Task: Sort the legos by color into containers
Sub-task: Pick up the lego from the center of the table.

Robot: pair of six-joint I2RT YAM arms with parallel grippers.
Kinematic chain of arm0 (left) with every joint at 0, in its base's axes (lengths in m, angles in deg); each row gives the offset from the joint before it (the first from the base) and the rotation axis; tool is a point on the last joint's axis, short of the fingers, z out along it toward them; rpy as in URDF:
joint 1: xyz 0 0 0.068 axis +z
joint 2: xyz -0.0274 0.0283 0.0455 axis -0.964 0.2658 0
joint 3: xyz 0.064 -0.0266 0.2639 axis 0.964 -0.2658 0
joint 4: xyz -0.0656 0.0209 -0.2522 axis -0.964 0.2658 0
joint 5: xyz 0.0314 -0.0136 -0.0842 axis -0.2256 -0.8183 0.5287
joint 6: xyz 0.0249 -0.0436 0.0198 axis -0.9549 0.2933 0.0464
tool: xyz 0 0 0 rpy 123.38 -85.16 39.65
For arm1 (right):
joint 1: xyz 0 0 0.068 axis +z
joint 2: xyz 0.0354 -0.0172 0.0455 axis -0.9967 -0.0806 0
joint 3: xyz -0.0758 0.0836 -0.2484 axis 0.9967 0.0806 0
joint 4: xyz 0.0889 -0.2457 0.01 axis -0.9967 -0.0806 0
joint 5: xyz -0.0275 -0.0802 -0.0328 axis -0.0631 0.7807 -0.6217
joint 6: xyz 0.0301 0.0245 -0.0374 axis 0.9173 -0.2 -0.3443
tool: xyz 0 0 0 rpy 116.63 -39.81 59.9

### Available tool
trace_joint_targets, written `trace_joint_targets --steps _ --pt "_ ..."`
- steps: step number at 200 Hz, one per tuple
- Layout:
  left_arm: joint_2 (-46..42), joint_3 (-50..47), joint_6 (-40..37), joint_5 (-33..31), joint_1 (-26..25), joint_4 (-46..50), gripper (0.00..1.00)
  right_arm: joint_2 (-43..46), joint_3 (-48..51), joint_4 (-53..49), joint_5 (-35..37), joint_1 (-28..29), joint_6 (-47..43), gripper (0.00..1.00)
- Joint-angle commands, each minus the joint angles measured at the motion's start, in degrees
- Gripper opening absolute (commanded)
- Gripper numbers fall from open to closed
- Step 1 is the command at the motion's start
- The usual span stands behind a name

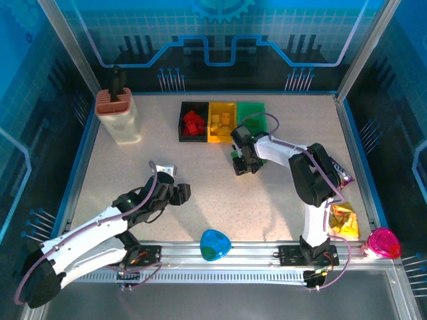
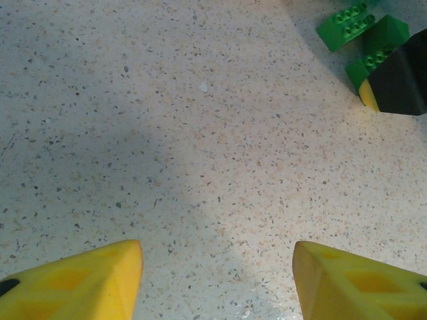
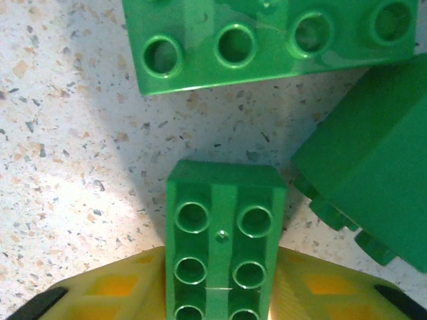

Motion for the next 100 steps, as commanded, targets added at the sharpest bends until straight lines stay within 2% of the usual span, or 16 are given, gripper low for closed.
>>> trace_joint_targets --steps 1,47,100 --pt "-2.8 -1.5 -1.2 -0.1 -1.4 -2.8 0.62 2.2 0.9 -0.7 1.2 1.2 0.3 0.38" --pt "-4.9 -2.5 -1.6 0.4 -2.0 -3.5 0.62 6.8 -1.9 -2.2 1.1 0.3 -1.0 0.35" --pt "-4.6 -2.9 -1.0 -0.4 -3.2 -3.1 0.62 6.0 -11.2 -5.4 0.5 -5.2 -3.6 0.34"
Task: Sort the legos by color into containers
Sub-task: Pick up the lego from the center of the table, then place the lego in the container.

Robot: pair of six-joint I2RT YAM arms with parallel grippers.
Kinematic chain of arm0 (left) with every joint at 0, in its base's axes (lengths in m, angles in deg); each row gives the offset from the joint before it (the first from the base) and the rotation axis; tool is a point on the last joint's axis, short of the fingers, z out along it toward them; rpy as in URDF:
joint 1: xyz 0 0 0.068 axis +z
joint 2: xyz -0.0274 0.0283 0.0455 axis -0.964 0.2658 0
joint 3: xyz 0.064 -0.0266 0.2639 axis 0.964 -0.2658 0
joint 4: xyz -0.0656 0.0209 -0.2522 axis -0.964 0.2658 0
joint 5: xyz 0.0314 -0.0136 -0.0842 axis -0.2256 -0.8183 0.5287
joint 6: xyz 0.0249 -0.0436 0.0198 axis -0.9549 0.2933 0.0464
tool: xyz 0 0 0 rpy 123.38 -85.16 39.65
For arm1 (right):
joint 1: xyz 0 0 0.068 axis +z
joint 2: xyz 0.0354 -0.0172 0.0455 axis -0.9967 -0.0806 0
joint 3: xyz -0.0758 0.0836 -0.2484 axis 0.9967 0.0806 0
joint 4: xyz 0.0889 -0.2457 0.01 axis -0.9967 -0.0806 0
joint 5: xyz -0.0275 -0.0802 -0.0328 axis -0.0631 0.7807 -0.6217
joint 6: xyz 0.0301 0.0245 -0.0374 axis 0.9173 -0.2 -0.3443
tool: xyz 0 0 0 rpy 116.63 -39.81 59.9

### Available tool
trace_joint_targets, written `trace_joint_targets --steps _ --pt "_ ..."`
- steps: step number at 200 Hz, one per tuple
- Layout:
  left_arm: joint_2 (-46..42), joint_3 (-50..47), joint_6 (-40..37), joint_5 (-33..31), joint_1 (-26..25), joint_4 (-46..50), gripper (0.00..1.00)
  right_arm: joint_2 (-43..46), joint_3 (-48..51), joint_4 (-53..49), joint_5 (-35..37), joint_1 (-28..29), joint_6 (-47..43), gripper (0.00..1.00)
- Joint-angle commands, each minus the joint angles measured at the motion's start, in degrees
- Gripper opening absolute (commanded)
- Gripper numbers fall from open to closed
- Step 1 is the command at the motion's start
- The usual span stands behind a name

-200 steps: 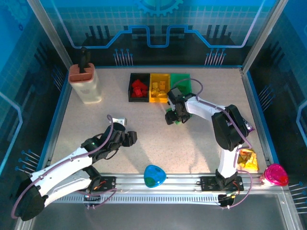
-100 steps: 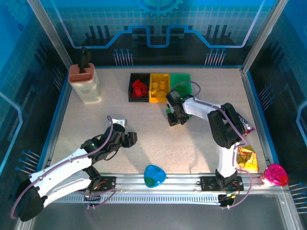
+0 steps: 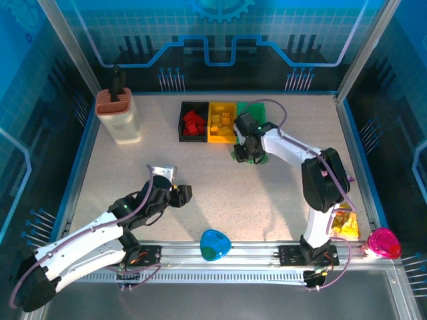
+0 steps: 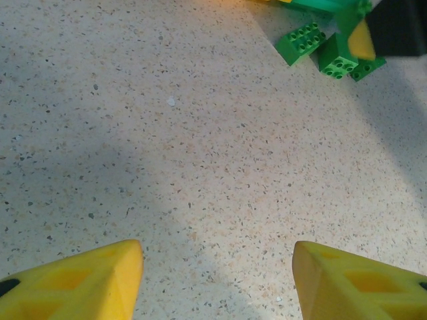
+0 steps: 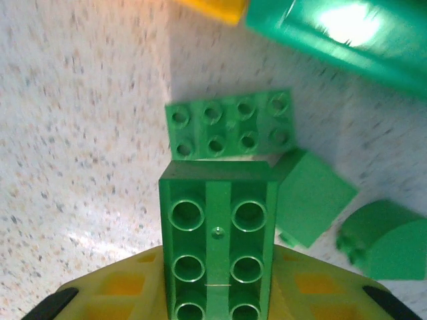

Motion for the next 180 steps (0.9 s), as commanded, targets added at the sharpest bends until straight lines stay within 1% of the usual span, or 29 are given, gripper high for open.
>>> trace_joint_targets --steps 1,26,47,101,116,121,125,131,135,138,161,180 --pt "-0.2 -1.1 -0.7 -0.5 -0.9 -0.7 0.61 0.6 -5.2 -3.1 -0.3 -3.2 -2.0 0.34" --pt "0.3 -1.0 -0.6 -0.9 -1.4 -0.6 0.61 -2.0 -10.4 -4.0 -1.2 -6.1 -2.9 0.34" --pt "1.0 -0.4 -0.9 -1.3 -2.0 -0.7 0.62 -6.5 -15.7 -5.8 -2.6 -8.7 -3.1 0.34" --pt "2.6 0.5 -1.3 -2.6 -3.3 -0.3 0.62 -16.2 -28.9 -9.8 -1.8 -11.3 -3.5 0.36" --pt "2.8 0.7 -1.3 -2.8 -3.6 -0.3 0.62 -17.8 -31.9 -11.0 -1.9 -11.3 -3.5 0.43" --pt "2.9 0.8 -1.3 -3.0 -3.6 -0.2 0.62 -17.8 -32.3 -10.8 -2.5 -11.3 -3.6 0.47" --pt "2.9 1.0 -1.4 -3.1 -3.7 -0.2 0.62 -17.5 -32.3 -10.5 -2.8 -11.4 -3.6 0.55" --pt "3.1 1.1 -1.5 -3.2 -3.8 -0.1 0.62 -17.2 -32.1 -10.1 -2.9 -11.2 -3.6 0.71" --pt "3.2 1.2 -1.6 -3.3 -3.8 0.0 0.61 -16.9 -31.9 -9.9 -2.7 -11.2 -3.4 0.77" --pt "3.3 1.3 -1.6 -3.3 -3.8 0.0 0.62 -16.6 -31.7 -9.7 -2.6 -11.1 -3.4 0.79" --pt "4.4 2.3 -2.4 -3.4 -4.0 -0.4 0.62 -13.4 -27.2 -7.3 -3.1 -11.0 -2.6 0.79" --pt "6.6 3.4 -3.6 -3.0 -4.2 -1.3 0.62 -9.2 -20.1 -4.4 -3.4 -11.0 -1.9 0.79"
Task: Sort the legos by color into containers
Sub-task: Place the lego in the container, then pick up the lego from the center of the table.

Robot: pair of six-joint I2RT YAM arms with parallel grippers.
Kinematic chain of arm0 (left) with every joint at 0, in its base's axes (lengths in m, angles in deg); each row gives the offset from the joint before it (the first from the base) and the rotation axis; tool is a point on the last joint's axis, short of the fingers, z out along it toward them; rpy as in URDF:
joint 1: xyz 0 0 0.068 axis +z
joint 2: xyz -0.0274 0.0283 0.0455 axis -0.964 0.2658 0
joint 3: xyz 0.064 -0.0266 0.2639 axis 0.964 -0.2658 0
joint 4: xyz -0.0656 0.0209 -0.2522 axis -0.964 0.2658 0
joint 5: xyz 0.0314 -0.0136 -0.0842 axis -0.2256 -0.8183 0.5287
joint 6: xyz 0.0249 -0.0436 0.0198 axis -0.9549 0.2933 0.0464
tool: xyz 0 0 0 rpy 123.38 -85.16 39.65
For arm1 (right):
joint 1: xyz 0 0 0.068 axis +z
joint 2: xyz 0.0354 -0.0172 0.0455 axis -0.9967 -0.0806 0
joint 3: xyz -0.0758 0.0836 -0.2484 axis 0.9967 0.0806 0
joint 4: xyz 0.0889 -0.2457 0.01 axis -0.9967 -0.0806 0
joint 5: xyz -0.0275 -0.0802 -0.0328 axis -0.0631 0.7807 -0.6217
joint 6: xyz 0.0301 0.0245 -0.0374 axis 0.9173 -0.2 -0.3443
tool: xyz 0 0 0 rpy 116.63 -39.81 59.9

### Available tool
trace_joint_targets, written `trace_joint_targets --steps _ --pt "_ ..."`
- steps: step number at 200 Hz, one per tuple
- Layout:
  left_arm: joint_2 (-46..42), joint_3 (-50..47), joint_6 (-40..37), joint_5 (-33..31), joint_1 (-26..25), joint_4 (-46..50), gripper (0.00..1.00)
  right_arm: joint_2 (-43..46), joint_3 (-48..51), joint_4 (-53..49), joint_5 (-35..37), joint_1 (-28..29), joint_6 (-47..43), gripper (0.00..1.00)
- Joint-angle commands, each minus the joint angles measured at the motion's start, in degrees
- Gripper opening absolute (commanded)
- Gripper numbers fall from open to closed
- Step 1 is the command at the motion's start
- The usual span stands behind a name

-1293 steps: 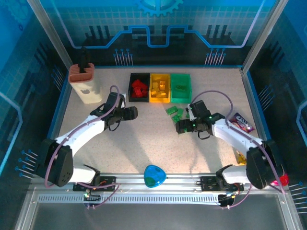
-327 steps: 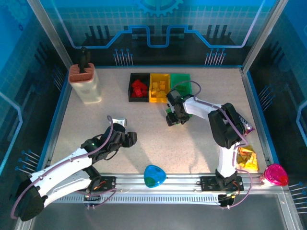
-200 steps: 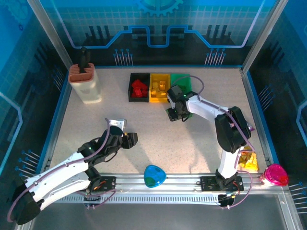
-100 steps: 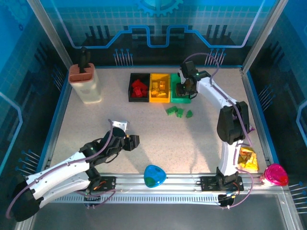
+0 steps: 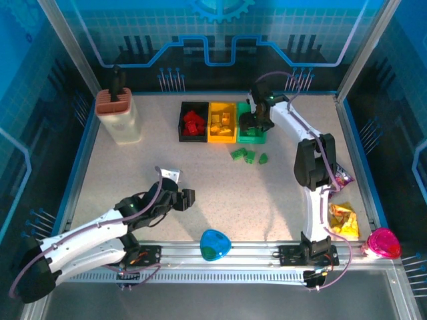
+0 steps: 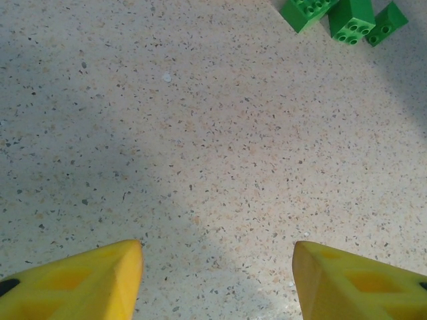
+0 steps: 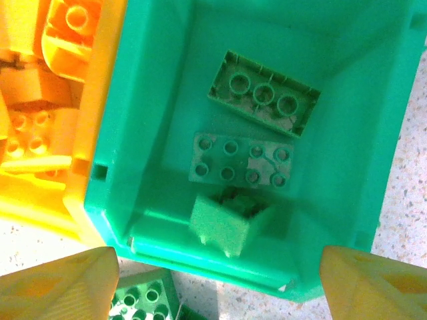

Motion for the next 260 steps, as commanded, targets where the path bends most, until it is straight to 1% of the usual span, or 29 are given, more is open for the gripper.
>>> trace_joint_targets --steps 1,26,59,74,104,131,145,168,194,219,260 --pt "2.1 3.1 -2.6 -0.7 -0.6 -1.3 0.62 6.4 6.4 1.9 -1.4 0.0 1.2 0.79" --pt "7.9 7.5 -5.4 0.1 -0.6 -1.3 0.64 13.5 16.8 6.3 -2.3 0.3 2.6 0.79" --pt "19.1 16.1 -9.6 2.4 -0.2 -1.4 0.69 23.4 28.9 11.1 -3.0 0.3 4.7 0.8" --pt "25.3 21.5 -11.4 4.7 0.9 -0.2 0.7 27.3 33.0 12.2 -3.4 0.3 5.4 0.81" --pt "39.3 34.6 -16.1 8.4 2.6 6.0 0.71 34.4 40.0 13.0 -3.0 0.4 6.2 0.82" --pt "49.8 43.4 -19.7 12.4 4.4 8.1 0.71 41.2 46.0 13.6 -2.6 0.4 7.0 0.83" --pt "54.6 47.2 -21.5 14.2 5.1 9.1 0.71 44.1 48.4 13.5 -2.4 0.2 7.0 0.84" --pt "61.7 54.9 -24.4 13.0 6.2 12.5 0.71 48.1 50.9 13.1 -2.8 -0.3 7.3 0.84" --pt "69.0 63.1 -25.5 12.6 7.7 16.8 0.7 51.2 53.7 13.9 -3.3 -0.7 7.9 0.84" --pt "73.3 67.9 -26.8 13.2 8.3 18.5 0.7 52.6 55.1 14.1 -3.9 -1.2 8.2 0.84" --pt "77.7 73.4 -28.4 13.8 8.6 20.5 0.7 53.8 56.1 14.3 -4.4 -1.9 8.4 0.84"
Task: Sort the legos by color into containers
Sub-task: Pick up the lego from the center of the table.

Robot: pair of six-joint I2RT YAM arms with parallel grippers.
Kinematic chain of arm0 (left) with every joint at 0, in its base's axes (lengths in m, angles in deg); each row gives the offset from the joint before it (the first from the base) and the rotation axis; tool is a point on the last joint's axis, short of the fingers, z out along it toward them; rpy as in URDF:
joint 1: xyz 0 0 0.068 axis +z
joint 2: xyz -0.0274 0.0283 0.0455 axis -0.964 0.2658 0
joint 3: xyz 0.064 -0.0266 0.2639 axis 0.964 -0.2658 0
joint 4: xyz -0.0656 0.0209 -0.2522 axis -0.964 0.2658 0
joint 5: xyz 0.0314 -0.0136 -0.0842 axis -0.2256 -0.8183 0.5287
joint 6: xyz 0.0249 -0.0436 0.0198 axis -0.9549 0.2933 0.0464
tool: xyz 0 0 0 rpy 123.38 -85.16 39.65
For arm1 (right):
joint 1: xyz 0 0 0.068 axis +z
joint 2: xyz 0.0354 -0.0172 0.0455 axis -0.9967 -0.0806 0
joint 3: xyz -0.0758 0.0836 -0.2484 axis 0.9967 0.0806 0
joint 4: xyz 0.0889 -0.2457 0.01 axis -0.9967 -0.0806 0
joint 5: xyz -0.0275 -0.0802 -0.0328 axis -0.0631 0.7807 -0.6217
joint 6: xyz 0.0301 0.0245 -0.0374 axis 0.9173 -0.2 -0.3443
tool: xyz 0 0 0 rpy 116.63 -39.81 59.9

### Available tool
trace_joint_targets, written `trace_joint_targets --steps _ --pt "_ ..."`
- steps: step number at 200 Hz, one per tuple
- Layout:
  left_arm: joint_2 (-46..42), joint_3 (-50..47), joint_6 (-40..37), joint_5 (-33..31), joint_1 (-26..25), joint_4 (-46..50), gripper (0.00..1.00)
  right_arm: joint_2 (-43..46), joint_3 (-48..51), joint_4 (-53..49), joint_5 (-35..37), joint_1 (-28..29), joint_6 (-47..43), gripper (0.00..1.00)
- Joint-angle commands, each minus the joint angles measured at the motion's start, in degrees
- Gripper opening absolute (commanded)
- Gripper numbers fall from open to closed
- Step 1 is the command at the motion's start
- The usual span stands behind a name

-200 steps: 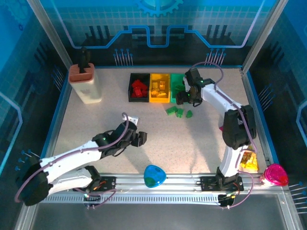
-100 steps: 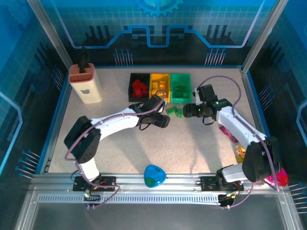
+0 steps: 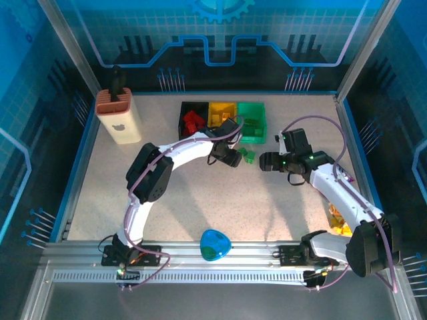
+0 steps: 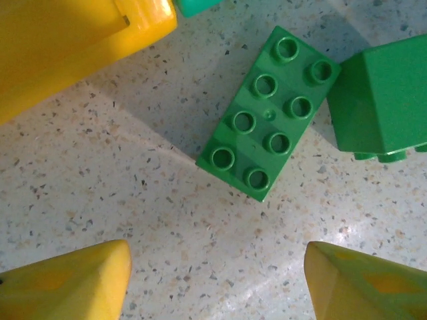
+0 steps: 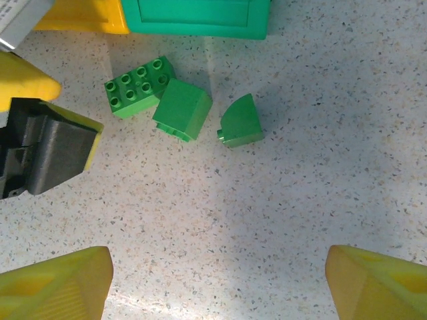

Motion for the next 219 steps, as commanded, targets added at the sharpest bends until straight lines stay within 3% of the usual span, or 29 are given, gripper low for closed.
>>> trace_joint_targets --steps 1,122,178,219 --pt "2.5 3.9 -2.4 1.8 0.3 3.7 0.7 1.8 0.8 0.8 -1.0 -0.9 0.7 0.84" --pt "12.7 17.9 -3.1 4.4 0.3 8.0 0.63 4.0 3.1 0.7 -2.1 -1.7 1.0 0.83" --pt "14.7 19.8 -2.8 5.0 -0.1 9.0 0.46 4.3 4.2 1.7 -2.4 -1.8 1.7 0.82" --pt "12.9 16.7 -4.8 0.9 -2.2 9.2 0.31 4.4 4.9 3.2 -3.3 -1.8 2.9 0.82"
